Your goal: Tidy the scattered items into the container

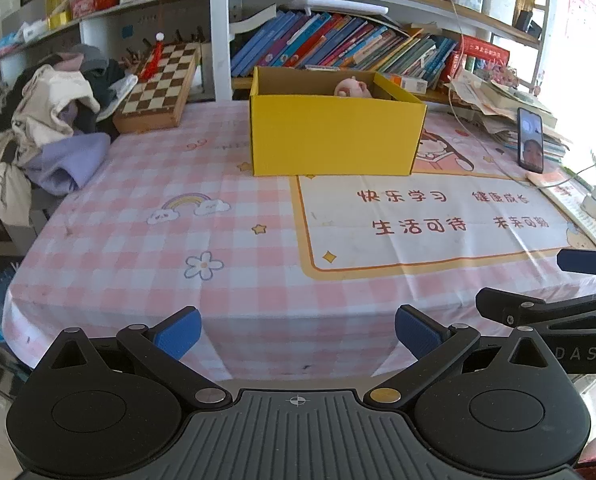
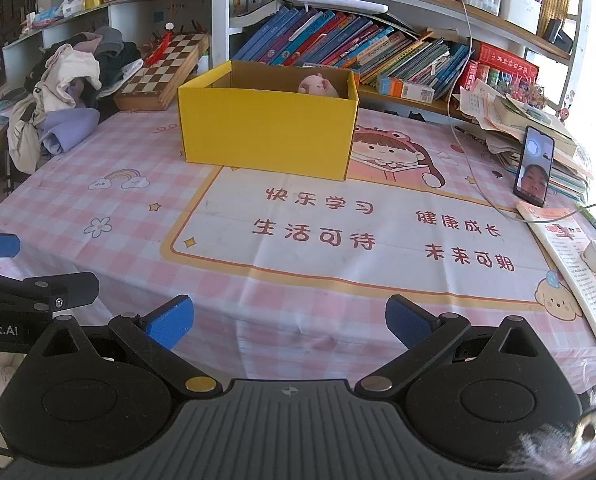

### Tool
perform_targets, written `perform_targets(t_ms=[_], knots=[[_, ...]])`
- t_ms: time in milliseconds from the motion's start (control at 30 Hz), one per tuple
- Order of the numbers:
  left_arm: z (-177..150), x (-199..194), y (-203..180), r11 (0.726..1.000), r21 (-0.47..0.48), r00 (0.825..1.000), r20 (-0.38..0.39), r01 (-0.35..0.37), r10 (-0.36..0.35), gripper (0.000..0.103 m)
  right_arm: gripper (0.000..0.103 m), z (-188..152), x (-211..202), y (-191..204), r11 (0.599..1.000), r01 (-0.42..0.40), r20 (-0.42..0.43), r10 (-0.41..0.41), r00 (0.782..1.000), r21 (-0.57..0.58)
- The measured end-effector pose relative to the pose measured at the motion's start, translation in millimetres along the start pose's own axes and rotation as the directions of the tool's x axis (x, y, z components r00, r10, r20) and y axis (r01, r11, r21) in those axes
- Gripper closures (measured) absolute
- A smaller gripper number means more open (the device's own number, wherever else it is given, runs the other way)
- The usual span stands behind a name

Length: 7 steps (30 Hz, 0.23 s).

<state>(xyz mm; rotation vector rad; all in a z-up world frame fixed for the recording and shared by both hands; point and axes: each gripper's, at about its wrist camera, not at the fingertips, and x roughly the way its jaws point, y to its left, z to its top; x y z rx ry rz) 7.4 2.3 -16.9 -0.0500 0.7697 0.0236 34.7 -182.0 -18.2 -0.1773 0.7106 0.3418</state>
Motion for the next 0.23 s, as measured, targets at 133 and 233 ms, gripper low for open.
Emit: perform_targets(t_ms=[133,233], knots=[[0.5,0.6,0.2,1.000,0.003,1.000,0.007,0.006,-0.006,0.000,0.000,-1.0,0.8,-2.0,1.000,-0.001,0.000,0.001,1.000,0.000],[2.2,2.2,2.0,1.000,-0.010,1.000,0.010,0.016,-0.016,0.000,0.000,-1.3,1.6,-2.9,1.000,-0.002,-0.002,0.002,1.000,-0.003]])
